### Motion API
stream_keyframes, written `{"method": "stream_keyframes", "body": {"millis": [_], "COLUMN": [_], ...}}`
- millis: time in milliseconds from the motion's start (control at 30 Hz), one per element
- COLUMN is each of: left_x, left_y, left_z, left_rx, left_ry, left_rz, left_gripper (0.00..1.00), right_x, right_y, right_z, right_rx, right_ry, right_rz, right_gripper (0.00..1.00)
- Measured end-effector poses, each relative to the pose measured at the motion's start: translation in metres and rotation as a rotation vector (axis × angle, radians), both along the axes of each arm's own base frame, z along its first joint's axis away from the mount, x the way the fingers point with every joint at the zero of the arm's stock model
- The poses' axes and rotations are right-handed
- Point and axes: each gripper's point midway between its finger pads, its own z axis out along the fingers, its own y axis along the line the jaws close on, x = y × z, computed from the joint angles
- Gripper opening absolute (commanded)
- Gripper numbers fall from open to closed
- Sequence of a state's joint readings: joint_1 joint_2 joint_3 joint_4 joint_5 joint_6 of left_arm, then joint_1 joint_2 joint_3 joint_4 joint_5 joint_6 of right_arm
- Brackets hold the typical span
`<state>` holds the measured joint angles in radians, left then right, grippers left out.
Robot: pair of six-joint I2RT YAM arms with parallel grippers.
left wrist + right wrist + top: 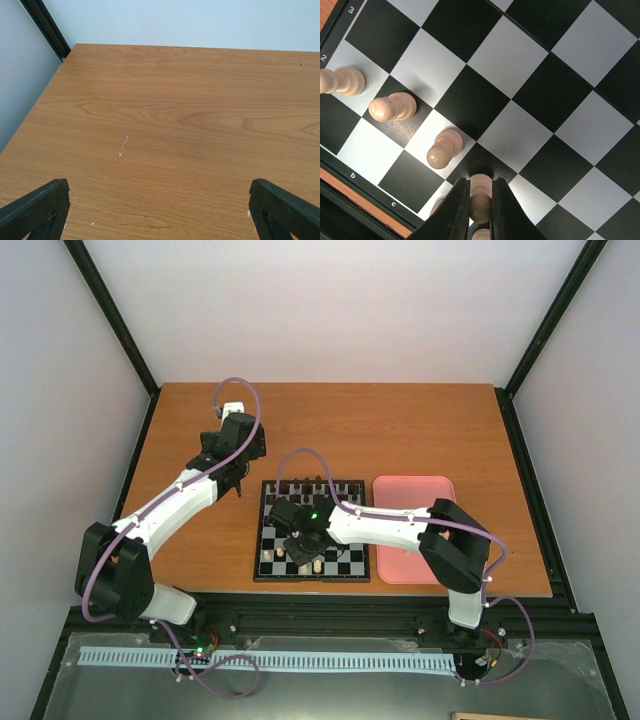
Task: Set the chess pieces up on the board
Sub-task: Place the chess piece on the chessboard.
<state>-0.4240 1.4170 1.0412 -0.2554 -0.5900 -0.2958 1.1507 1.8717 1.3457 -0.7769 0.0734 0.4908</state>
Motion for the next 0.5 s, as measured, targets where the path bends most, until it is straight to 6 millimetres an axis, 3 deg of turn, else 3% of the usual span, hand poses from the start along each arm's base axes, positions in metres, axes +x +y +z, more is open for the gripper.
{"method": "stream_keyframes", "body": {"millis": [500], "left_x": [0.0001], "left_y": [-0.0012], "left_z": [-0.0004], "left_rx": [-0.004], "left_ry": [0.002], "left_rz": [-0.006], "left_gripper": [1.0], "right_x": [0.0018], "right_y": [0.0015], "right_z": [0.0002], "right_rx": [0.005], "right_ry": [-0.01], "right_rz": [-0.007], "right_gripper": [0.06]}}
